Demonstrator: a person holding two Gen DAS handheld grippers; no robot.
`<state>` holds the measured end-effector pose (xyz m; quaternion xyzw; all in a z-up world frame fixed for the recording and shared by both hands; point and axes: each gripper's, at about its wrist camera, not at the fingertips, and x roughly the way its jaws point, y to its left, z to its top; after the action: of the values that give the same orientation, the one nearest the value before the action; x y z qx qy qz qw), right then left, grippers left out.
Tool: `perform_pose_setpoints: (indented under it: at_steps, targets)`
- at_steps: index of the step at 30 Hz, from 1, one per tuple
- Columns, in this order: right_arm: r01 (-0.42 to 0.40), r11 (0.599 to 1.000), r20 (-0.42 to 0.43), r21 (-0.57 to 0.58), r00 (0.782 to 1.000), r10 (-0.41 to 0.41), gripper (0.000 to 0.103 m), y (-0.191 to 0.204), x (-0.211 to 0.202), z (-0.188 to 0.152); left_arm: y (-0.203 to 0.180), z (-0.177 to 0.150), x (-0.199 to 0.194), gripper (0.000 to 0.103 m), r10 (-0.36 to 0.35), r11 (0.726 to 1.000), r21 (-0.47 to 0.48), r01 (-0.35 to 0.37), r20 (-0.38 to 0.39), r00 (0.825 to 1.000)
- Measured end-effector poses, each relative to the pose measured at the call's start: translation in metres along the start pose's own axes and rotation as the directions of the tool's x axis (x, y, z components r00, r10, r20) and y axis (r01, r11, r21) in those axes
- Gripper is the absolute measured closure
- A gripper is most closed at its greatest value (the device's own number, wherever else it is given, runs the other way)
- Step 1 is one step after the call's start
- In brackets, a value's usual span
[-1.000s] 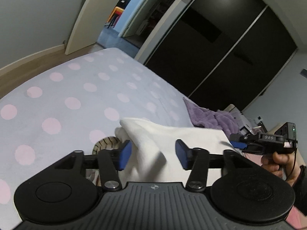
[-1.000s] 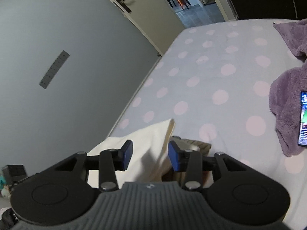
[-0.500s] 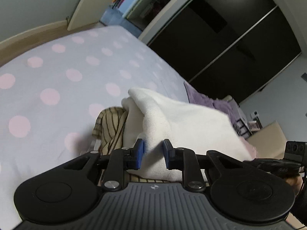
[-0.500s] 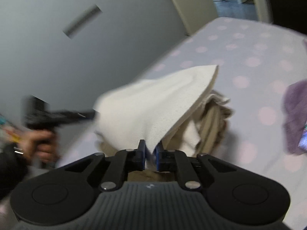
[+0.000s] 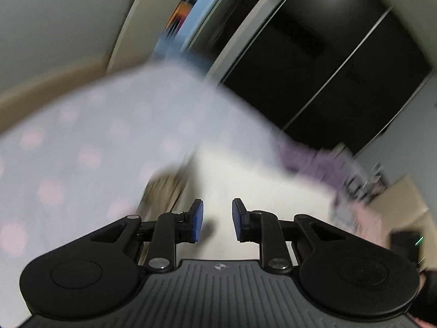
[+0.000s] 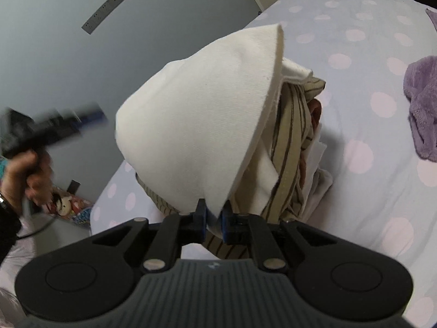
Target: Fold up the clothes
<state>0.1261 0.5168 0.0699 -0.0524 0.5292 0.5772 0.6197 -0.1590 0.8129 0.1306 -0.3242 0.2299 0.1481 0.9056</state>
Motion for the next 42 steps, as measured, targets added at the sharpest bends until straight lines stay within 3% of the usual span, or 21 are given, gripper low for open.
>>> perform_pose_setpoints:
  at_steps: [1, 3, 5, 7, 8, 10, 12, 14, 16, 18, 19, 21, 23, 25, 27, 30, 39, 40, 42]
  targets:
    - [0.005, 1.000, 0.001, -0.001, 1.000, -0.005, 0.091, -0.001, 0.001, -0.001, -0.011, 0.006, 0.007, 0.077, -0.023, 0.999, 0.028, 0.023, 0.015, 1.000]
    - [0.008, 1.000, 0.013, 0.003, 1.000, -0.008, 0.091, -0.002, 0.002, -0.002, -0.033, 0.012, 0.031, 0.057, -0.036, 0.995, 0.097, 0.034, 0.019, 0.999]
    - [0.012, 1.000, 0.030, 0.004, 0.999, -0.012, 0.089, -0.003, 0.002, -0.003, -0.047, 0.003, 0.066, 0.058, 0.034, 0.982, 0.187, -0.033, -0.005, 0.999]
    - [0.037, 0.999, 0.057, -0.034, 0.998, -0.035, 0.086, 0.004, 0.000, -0.006, -0.049, -0.017, 0.106, 0.065, 0.158, 0.962, 0.233, -0.141, -0.054, 0.986]
    - [0.057, 0.996, 0.069, -0.070, 0.996, -0.052, 0.085, 0.011, -0.003, -0.009, -0.046, -0.030, 0.122, 0.068, 0.196, 0.957, 0.235, -0.170, -0.088, 0.977]
    - [0.151, 0.971, 0.119, -0.183, 0.984, -0.130, 0.080, 0.032, -0.014, -0.011, -0.047, -0.048, 0.127, 0.068, 0.230, 0.951, 0.225, -0.212, -0.060, 0.971]
    - [0.249, 0.920, 0.242, -0.302, 0.954, -0.178, 0.080, 0.060, -0.027, -0.009, -0.049, -0.059, 0.121, 0.067, 0.242, 0.951, 0.206, -0.232, -0.026, 0.970]
    - [0.337, 0.856, 0.377, -0.393, 0.908, -0.185, 0.073, 0.088, -0.036, -0.005, -0.046, -0.059, 0.118, 0.067, 0.233, 0.957, 0.179, -0.227, -0.014, 0.972]
    - [0.396, 0.818, 0.453, -0.417, 0.871, -0.191, 0.056, 0.105, -0.022, 0.007, -0.040, -0.058, 0.117, 0.066, 0.225, 0.964, 0.152, -0.220, -0.017, 0.974]
    - [0.463, 0.776, 0.508, -0.428, 0.833, -0.217, 0.056, 0.118, 0.001, 0.020, -0.034, -0.056, 0.115, 0.066, 0.211, 0.968, 0.146, -0.206, -0.015, 0.977]
    - [0.487, 0.762, 0.505, -0.427, 0.827, -0.246, 0.057, 0.120, 0.017, 0.028, -0.031, -0.055, 0.115, 0.066, 0.204, 0.969, 0.143, -0.200, -0.016, 0.979]
    - [0.450, 0.793, 0.471, -0.411, 0.849, -0.239, 0.059, 0.114, 0.041, 0.042, -0.021, -0.051, 0.115, 0.066, 0.184, 0.974, 0.135, -0.180, -0.017, 0.983]
    - [0.448, 0.808, 0.450, -0.383, 0.854, -0.260, 0.063, 0.093, 0.063, 0.042, -0.011, -0.052, 0.117, 0.066, 0.159, 0.979, 0.132, -0.156, -0.014, 0.987]
    - [0.466, 0.805, 0.429, -0.367, 0.853, -0.299, 0.063, 0.068, 0.085, 0.036, 0.004, -0.054, 0.128, 0.073, 0.122, 0.987, 0.113, -0.115, -0.061, 0.991]
    - [0.470, 0.812, 0.403, -0.347, 0.856, -0.324, 0.064, 0.044, 0.103, 0.023, 0.017, -0.059, 0.140, 0.088, 0.086, 0.993, 0.091, -0.077, -0.103, 0.991]
    - [0.436, 0.860, 0.381, -0.266, 0.867, -0.322, 0.064, 0.012, 0.110, 0.009, 0.029, -0.078, 0.155, 0.091, 0.032, 0.997, 0.074, -0.025, -0.096, 0.995]
    - [0.495, 0.833, 0.342, -0.249, 0.849, -0.403, 0.061, 0.042, 0.094, 0.014, -0.002, -0.076, 0.141, 0.090, 0.111, 0.984, 0.149, -0.095, -0.104, 0.988]
    - [0.490, 0.833, 0.350, -0.259, 0.851, -0.392, 0.061, 0.046, 0.089, 0.016, -0.007, -0.075, 0.134, 0.088, 0.118, 0.983, 0.149, -0.104, -0.087, 0.989]
    - [0.461, 0.845, 0.378, -0.269, 0.858, -0.348, 0.061, 0.052, 0.077, 0.022, -0.017, -0.074, 0.121, 0.070, 0.132, 0.981, 0.150, -0.123, -0.055, 0.990]
